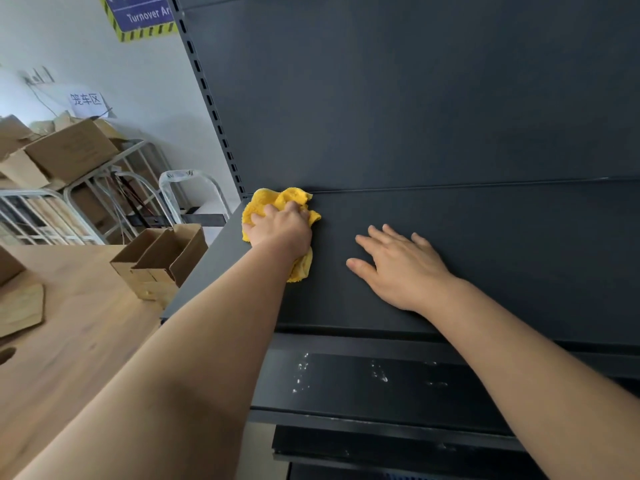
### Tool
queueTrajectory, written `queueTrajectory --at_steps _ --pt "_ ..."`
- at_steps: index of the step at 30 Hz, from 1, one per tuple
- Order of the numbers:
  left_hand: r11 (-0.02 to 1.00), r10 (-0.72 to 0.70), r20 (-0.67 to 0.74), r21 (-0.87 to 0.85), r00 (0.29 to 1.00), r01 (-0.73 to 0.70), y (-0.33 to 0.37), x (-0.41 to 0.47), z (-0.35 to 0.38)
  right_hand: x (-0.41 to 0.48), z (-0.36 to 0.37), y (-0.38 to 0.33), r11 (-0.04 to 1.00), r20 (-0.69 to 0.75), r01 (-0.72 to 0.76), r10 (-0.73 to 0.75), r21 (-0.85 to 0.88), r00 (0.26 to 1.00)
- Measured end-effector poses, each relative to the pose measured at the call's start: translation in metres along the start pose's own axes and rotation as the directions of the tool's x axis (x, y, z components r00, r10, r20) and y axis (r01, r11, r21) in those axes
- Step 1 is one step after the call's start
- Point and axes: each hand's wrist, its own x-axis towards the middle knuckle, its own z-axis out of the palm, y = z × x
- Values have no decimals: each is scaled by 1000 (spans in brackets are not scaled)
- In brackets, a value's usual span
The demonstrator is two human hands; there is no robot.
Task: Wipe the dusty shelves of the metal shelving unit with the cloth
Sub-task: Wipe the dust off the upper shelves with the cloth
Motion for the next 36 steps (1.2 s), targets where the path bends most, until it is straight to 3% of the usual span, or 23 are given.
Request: queueTrajectory --at_steps 14,24,30,36 --pt "975 -212 -53 53 976 215 -59 -75 -12 -40 -13 11 997 48 82 -82 8 995" --pt "948 -299 -66 94 952 305 -36 -127 -20 -78 -15 44 991 10 135 -135 19 991" --pt "957 -255 -73 126 964 263 21 -160 -16 -102 -17 73 990 -36 142 -141 18 989" --pt "986 -87 -88 137 992 99 100 -196 -7 -135 -24 114 996 -75 91 -90 16 993"
